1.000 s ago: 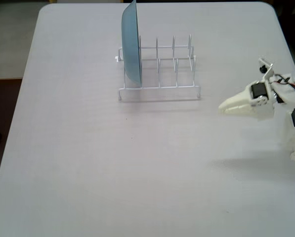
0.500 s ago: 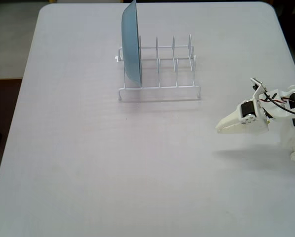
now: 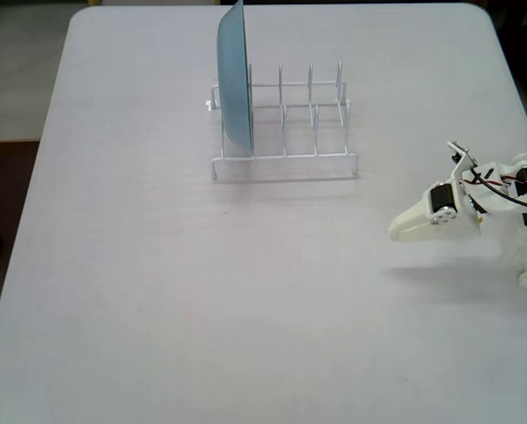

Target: Could you take three plates?

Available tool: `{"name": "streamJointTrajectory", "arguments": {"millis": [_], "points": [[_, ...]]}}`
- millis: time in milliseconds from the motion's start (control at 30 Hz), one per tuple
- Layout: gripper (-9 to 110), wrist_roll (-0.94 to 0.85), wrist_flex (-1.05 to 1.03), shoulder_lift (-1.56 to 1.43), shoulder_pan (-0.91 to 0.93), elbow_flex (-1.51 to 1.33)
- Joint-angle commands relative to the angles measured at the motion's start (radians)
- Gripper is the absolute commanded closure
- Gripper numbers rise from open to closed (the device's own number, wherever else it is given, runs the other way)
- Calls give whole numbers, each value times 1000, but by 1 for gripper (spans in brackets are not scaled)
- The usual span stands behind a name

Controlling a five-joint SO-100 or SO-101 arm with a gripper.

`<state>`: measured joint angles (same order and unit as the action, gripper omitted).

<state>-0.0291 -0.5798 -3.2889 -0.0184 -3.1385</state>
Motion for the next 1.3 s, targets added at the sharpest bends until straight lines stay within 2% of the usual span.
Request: {"name": "streamJointTrajectory", "arguments": {"millis": [0, 1267], "points": [[102, 20, -23, -18, 6, 3], [102, 25, -57, -18, 9, 2]]}}
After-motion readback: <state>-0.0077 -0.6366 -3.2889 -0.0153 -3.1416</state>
